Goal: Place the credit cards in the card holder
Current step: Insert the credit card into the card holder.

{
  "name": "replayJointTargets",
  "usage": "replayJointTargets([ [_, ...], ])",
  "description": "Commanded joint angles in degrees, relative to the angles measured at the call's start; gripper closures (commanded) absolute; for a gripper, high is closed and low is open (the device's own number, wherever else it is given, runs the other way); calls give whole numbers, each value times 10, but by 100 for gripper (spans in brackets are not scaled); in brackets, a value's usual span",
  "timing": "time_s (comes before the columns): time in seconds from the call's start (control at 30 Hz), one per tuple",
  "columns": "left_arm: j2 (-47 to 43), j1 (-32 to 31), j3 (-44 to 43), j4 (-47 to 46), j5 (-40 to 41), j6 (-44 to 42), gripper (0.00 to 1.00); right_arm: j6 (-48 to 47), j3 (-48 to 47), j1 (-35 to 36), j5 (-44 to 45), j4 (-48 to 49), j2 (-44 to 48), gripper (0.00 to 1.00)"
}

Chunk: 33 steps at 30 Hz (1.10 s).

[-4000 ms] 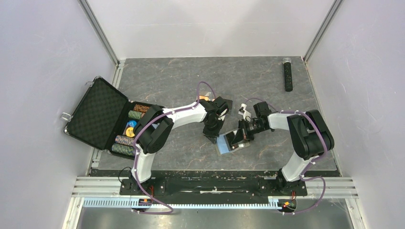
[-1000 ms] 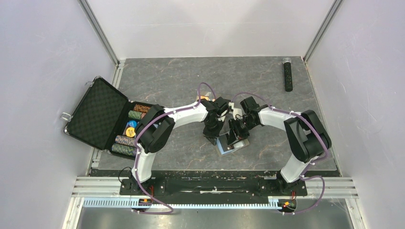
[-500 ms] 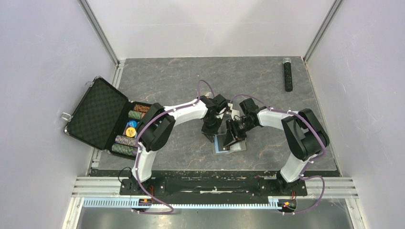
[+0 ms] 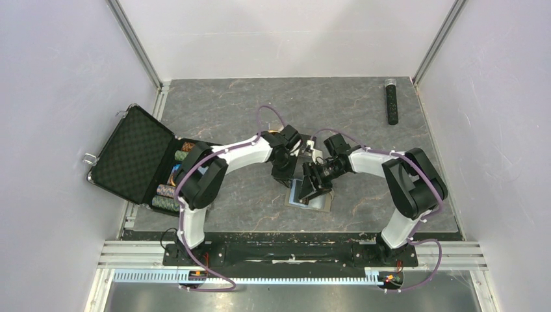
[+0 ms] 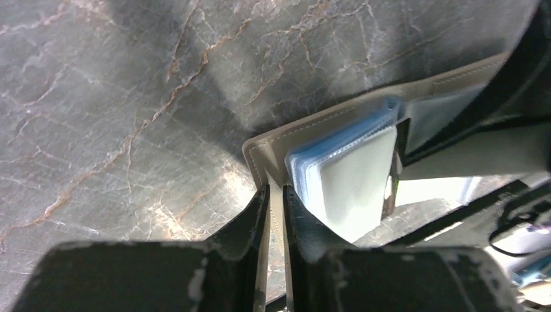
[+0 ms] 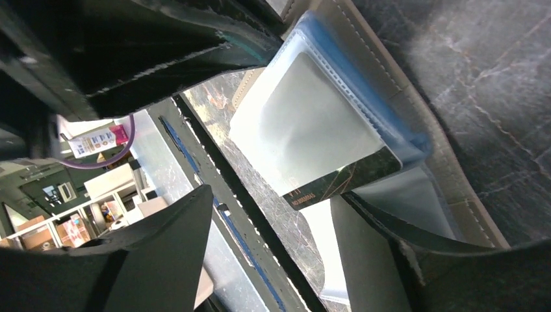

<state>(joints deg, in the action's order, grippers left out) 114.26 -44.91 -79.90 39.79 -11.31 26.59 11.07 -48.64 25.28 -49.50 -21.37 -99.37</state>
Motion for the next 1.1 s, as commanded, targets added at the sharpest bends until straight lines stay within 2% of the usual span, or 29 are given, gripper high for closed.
replayJointTargets([
  [0.0,-72,25,37,-83,-46,41,80,-50,-29,5,37,-5,17,28],
  [0.23,-98,56,77,-132,-100,82,72,-89,-57,5,90,-76,34,27],
  [0.37,-98,61,93,-166,-135,104,68,-88,-63,4,100,-85,38,35],
  [0.57,-88,60,112,-214,-174,140,63,-86,-68,5,108,-83,24,40],
  [0.67,-85,61,122,-226,-173,154,61,-84,-70,5,108,-80,12,47],
  [0.83,-80,60,129,-222,-171,159,61,-76,-63,4,114,-70,-1,65],
  [1.07,-84,55,111,-164,-127,129,57,-66,-47,4,105,-50,-13,79],
])
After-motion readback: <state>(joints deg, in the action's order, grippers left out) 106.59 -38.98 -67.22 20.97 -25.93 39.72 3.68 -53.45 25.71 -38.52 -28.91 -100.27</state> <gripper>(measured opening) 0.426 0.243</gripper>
